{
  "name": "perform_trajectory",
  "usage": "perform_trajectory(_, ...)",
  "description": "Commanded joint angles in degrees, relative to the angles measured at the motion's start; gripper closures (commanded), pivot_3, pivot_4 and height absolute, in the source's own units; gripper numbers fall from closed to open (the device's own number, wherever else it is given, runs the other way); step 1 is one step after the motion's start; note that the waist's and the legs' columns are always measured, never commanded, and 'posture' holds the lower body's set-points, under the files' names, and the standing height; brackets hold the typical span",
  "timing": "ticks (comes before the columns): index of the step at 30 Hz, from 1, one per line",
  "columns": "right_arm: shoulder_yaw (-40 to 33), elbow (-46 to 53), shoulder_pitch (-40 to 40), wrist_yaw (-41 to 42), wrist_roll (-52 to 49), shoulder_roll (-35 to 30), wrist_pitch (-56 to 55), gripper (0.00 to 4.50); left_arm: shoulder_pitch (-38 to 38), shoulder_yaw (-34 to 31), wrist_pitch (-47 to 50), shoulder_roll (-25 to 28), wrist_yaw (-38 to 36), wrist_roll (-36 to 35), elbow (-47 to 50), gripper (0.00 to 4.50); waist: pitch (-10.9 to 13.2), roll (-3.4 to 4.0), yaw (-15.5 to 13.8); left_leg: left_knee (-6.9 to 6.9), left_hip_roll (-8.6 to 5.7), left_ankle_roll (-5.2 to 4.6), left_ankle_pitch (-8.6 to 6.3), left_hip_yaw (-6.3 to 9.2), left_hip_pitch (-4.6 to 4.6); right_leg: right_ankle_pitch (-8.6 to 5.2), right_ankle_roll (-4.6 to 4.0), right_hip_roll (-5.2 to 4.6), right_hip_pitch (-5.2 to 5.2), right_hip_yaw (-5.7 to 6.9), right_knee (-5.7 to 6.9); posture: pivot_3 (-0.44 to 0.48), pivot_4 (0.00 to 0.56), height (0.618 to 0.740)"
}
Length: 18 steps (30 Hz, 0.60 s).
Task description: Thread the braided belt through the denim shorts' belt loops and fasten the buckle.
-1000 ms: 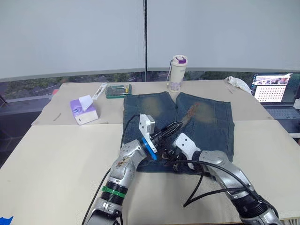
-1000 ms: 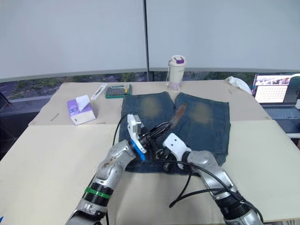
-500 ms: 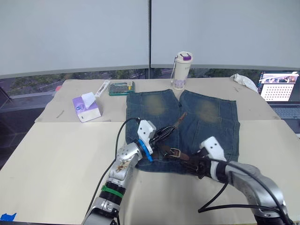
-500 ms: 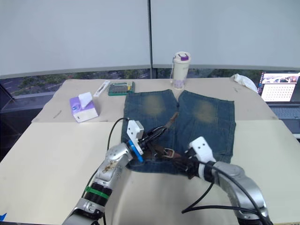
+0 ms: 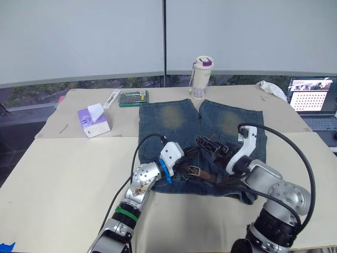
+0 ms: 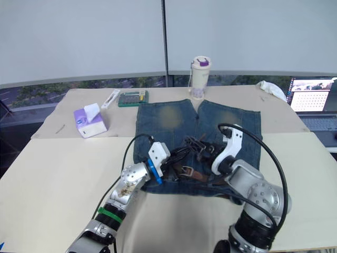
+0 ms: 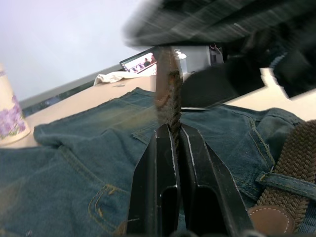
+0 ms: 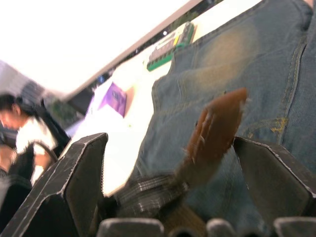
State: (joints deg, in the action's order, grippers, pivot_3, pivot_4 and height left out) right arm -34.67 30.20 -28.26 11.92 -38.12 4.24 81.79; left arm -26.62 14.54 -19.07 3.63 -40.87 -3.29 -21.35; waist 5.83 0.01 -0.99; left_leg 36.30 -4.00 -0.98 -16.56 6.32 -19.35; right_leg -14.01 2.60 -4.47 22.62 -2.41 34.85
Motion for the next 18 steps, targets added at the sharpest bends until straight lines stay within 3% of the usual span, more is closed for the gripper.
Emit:
perform_trajectory(1, -1.37, 0.26, -1.66, -2.78, -2.28, 0.87, 1.7, 0.05, -0.49, 0.62, -2.15, -0.45, 0.04, 0.38, 0.21, 4.5, -0.01, 0.01, 0.13, -0.03, 0.0, 0.01, 0.02, 0.0, -0.01, 0.0, 0.0, -0.01, 0.02, -0.01, 0.02, 0.0, 0.15, 0.74)
perform_trajectory(4, -1.69, 0.01, -1.63, -4.14, -2.73, 0.68, 1.69, 0.73, -0.4, 0.38, -2.32, -0.76, 0.7, 0.37, -0.17, 4.5, -0.01, 0.01, 0.35, -0.07, 0.0, 0.01, 0.06, -0.01, -0.02, 0.0, 0.0, 0.0, 0.09, -0.01, 0.04, 0.0, 0.15, 0.74)
perform_trajectory(11, -2.05, -0.05, -0.84, -5.54, -4.33, -0.12, 1.57, 3.24, -0.16, 0.22, -2.56, -0.44, 0.55, 0.45, -0.57, 4.5, -0.01, 0.02, 0.55, -0.09, 0.01, 0.03, 0.08, -0.02, -0.02, 0.0, 0.0, 0.03, 0.11, -0.01, 0.06, 0.0, 0.15, 0.74)
perform_trajectory(15, -1.46, -0.36, 0.07, -5.92, -4.07, -1.62, 0.85, 4.5, 0.2, 0.43, -1.65, 0.15, -2.74, -1.79, 0.08, 3.19, -0.01, 0.02, 0.63, -0.09, 0.0, 0.02, 0.08, -0.03, -0.01, -0.01, 0.01, 0.04, 0.11, 0.0, 0.07, 0.0, 0.15, 0.74)
perform_trajectory(18, -1.27, -0.78, 0.84, -5.77, -4.11, -3.74, 0.33, 4.5, 0.77, -0.3, -1.93, 0.82, -5.49, -4.69, 1.61, 2.11, -0.01, 0.02, 0.63, -0.09, 0.0, 0.02, 0.08, -0.03, -0.01, -0.01, 0.01, 0.04, 0.1, 0.01, 0.07, 0.0, 0.15, 0.74)
